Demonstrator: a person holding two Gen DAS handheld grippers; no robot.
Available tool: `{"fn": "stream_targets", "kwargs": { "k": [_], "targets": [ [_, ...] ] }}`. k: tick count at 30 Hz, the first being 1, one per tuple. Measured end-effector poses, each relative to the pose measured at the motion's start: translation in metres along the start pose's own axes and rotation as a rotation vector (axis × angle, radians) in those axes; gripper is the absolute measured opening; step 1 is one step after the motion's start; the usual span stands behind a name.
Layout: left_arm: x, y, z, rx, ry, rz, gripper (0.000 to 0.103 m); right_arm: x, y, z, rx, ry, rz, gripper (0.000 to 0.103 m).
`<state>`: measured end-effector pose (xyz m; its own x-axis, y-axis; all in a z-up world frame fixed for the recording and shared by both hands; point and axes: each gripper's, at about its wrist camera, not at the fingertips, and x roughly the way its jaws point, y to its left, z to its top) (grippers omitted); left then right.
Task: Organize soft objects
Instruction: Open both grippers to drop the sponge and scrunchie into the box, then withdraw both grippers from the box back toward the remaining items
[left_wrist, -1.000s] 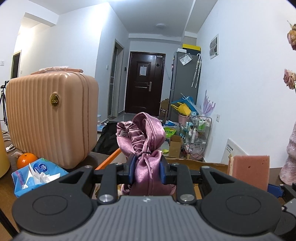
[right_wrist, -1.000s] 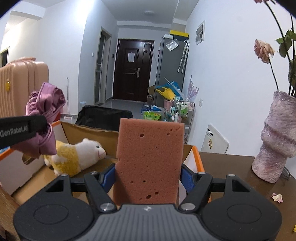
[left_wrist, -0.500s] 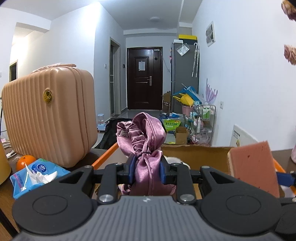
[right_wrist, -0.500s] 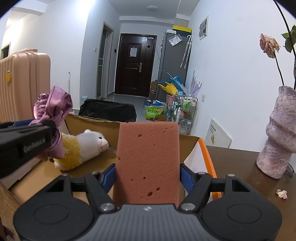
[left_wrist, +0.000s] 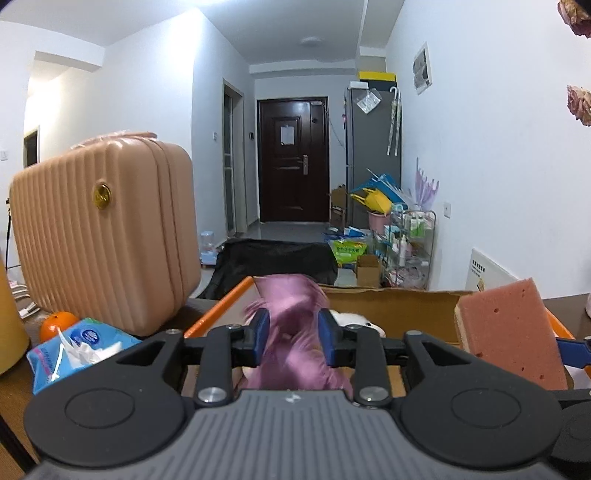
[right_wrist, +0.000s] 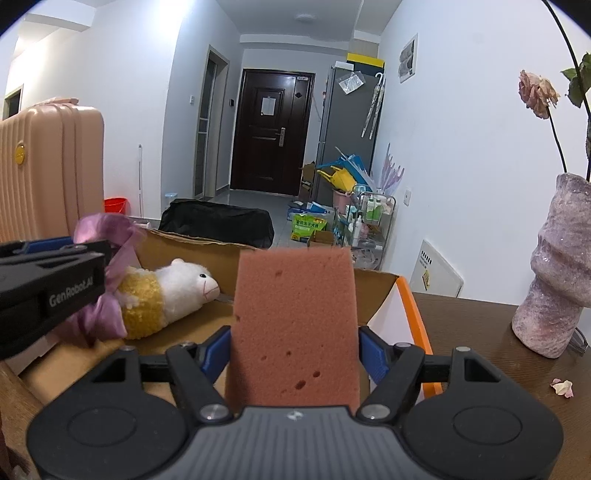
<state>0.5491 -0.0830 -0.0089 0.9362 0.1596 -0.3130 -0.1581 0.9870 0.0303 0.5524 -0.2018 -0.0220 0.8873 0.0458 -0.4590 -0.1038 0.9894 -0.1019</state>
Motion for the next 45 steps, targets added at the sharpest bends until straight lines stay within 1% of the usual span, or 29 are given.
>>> {"fn": "stream_targets", "kwargs": {
  "k": [1, 2, 3, 4, 5, 7, 9, 12, 24, 33, 45],
  "targets": [
    [-0.001, -0.001, 0.000, 0.001, -0.007, 0.010, 0.047, -0.001, 0.000, 0.000, -0.001, -0.005, -0.002, 0.081],
    [-0.002, 0.000, 0.000, -0.001, -0.012, 0.010, 0.058, -0.003, 0.000, 0.000, 0.000, -0.012, -0.004, 0.084],
    [-0.004, 0.000, -0.001, -0.004, -0.017, 0.010, 0.065, -0.004, 0.000, 0.000, 0.000, -0.020, -0.008, 0.090],
    [-0.005, 0.000, -0.001, -0.006, -0.022, 0.014, 0.080, -0.006, 0.000, -0.001, -0.001, -0.029, -0.013, 0.095],
    [-0.006, 0.000, -0.001, -0.007, -0.026, 0.019, 0.092, -0.007, 0.000, -0.001, -0.003, -0.035, -0.017, 0.097],
    [-0.009, 0.002, -0.001, -0.020, -0.041, 0.041, 0.103, -0.008, 0.000, -0.001, -0.004, -0.040, -0.021, 0.100],
    [-0.012, 0.005, 0.000, -0.032, -0.060, 0.065, 0.103, -0.009, 0.000, -0.001, -0.004, -0.044, -0.021, 0.102],
    [-0.017, 0.007, 0.000, -0.043, -0.080, 0.076, 0.103, -0.009, 0.001, -0.001, -0.005, -0.045, -0.023, 0.102],
    [-0.014, 0.010, 0.000, -0.053, -0.054, 0.079, 0.103, -0.009, 0.001, -0.001, -0.005, -0.046, -0.023, 0.103],
    [-0.016, 0.011, 0.000, -0.056, -0.059, 0.085, 0.103, -0.011, -0.006, -0.001, 0.017, -0.051, -0.020, 0.103],
    [-0.040, 0.018, -0.002, -0.046, -0.104, 0.069, 0.103, -0.042, -0.018, -0.006, 0.050, -0.127, -0.020, 0.103]
  ]
}}
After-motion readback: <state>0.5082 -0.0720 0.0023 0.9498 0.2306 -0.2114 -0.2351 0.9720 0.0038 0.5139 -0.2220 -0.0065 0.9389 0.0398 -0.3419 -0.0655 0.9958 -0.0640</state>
